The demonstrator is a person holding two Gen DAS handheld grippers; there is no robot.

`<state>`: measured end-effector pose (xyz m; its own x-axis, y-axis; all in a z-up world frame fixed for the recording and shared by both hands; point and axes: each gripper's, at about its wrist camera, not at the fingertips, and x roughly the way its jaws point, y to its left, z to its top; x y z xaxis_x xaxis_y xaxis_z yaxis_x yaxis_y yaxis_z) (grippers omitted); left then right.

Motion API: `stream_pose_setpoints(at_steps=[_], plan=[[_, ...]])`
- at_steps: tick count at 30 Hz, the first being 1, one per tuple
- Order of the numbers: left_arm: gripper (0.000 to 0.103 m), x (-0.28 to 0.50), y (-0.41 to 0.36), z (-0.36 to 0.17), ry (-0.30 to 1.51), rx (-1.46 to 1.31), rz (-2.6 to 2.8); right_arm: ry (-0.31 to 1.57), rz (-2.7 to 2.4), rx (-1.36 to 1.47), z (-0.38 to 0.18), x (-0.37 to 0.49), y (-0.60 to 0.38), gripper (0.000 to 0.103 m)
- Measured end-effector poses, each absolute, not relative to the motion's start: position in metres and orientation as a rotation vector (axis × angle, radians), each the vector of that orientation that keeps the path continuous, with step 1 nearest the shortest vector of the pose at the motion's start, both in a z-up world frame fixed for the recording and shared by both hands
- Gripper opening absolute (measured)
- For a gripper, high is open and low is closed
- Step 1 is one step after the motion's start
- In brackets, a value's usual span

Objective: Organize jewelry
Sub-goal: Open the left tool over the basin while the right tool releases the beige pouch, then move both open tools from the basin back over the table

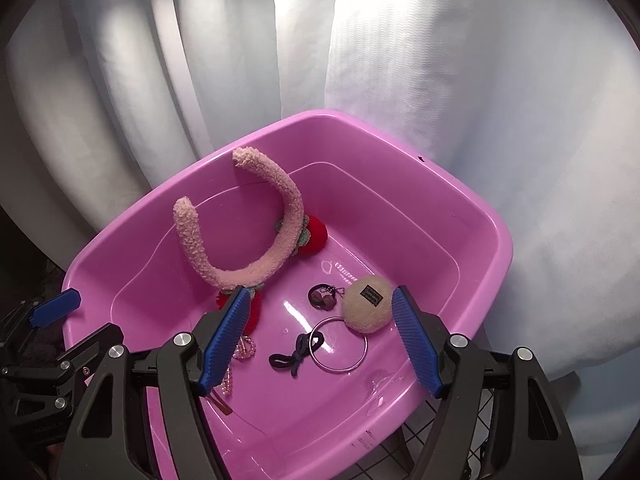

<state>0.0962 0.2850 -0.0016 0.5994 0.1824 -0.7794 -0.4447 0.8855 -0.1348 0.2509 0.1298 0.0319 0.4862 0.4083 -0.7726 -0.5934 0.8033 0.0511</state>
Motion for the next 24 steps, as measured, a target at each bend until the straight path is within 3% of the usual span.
stream_pose_setpoints(at_steps=[15, 24], plan=[[0.084, 0.065, 0.268, 0.020, 0.801, -0.345, 0.400, 0.805, 0.666, -0.209, 0.051, 0.215, 0.109, 0.070], [0.084, 0.062, 0.210, 0.041, 0.758, -0.306, 0.363, 0.774, 0.645, -0.137, 0.057, 0.183, 0.024, 0.070]])
